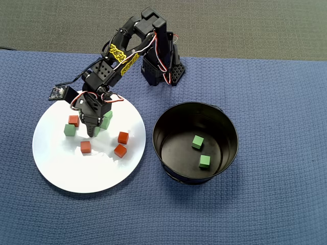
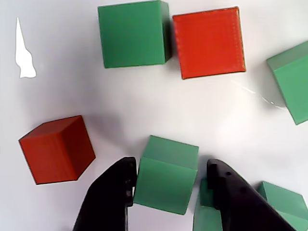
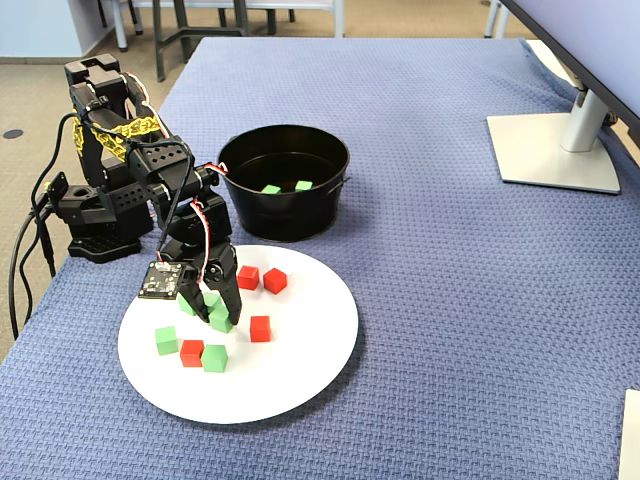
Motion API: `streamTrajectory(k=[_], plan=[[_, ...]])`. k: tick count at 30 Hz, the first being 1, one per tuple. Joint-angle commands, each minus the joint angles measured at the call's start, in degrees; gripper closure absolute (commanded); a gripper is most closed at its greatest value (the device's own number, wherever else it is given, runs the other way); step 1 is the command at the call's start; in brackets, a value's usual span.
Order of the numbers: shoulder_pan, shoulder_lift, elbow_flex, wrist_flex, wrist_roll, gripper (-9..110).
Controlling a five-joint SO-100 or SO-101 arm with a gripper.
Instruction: Pick up the green cubes from the white plate and place them in the black recipient
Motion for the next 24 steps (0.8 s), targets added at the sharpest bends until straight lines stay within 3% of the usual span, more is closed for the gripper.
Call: streamTrajectory(k=[1,18,24], plan=[[-0.5,1.1,-3.2,-1.0,1.0,92],[0.0,1.1,-4.3,-0.4,1.8,101],[1.3,5.7,-11.4,10.2,5.0,101]])
